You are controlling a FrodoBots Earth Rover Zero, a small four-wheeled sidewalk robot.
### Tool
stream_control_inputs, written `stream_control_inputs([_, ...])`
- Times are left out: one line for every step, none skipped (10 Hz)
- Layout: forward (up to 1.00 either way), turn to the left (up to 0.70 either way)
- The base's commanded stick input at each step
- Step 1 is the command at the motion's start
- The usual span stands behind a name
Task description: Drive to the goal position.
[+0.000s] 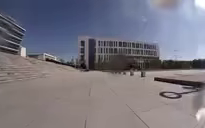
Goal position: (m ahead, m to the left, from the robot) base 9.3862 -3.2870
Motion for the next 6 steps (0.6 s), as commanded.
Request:
stream_control_inputs([0.70,0.00])
stream_control_inputs([0.70,0.00])
stream_control_inputs([0.70,0.00])
stream_control_inputs([0.70,0.00])
stream_control_inputs([0.70,0.00])
stream_control_inputs([0.70,0.00])
